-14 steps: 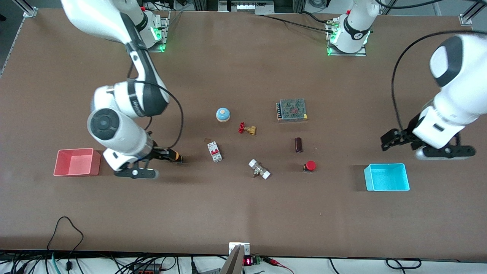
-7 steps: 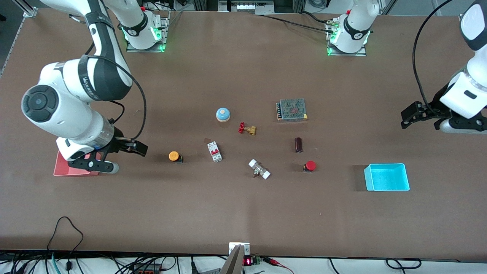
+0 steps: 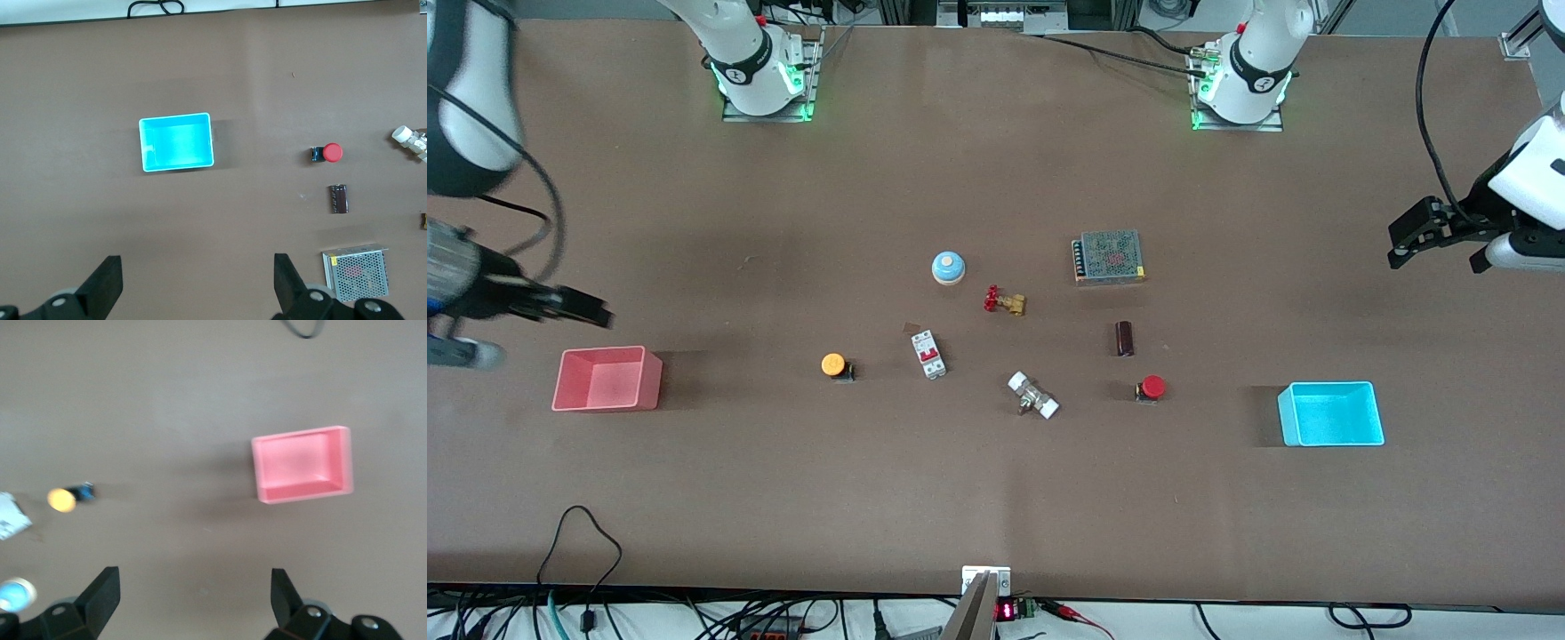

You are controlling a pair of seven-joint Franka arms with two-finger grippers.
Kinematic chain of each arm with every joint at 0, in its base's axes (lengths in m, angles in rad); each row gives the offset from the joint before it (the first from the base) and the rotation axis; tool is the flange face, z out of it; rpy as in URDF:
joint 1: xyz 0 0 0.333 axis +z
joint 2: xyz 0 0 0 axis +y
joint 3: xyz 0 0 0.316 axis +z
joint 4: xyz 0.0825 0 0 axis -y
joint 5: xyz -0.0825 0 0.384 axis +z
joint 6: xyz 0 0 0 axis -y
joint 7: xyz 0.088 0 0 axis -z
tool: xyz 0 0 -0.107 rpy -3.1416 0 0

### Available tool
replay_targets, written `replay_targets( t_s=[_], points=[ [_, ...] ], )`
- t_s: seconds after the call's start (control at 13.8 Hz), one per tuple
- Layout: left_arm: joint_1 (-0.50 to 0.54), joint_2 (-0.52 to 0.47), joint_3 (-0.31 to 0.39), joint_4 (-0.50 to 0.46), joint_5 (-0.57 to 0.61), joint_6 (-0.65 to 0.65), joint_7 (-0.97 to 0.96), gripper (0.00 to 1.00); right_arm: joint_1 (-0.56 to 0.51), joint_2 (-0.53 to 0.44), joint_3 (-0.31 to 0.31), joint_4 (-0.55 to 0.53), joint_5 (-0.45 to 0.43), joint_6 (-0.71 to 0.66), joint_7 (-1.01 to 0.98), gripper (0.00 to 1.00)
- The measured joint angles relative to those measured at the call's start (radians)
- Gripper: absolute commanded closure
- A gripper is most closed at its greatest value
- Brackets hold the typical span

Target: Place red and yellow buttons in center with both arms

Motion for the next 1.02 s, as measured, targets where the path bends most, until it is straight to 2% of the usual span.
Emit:
replay_targets(
  t_s=[0.22,0.44,1.02],
  points=[
    [0.0,-0.015,0.0,0.0,0.0,-0.014,0.002,0.0,-0.009,-0.068,0.034,-0.002,-0.083,-0.048,-0.053,0.0],
    [0.0,-0.025,0.0,0.0,0.0,-0.016,0.003,0.0,-0.005,-0.106,0.048,-0.009,-0.086,-0.1,-0.055,0.0],
    [0.0,-0.028,0.0,0.0,0.0,-0.017,0.003,0.0,-0.005,-0.183,0.047,-0.092,-0.086,-0.101,-0.057,0.0]
  ],
)
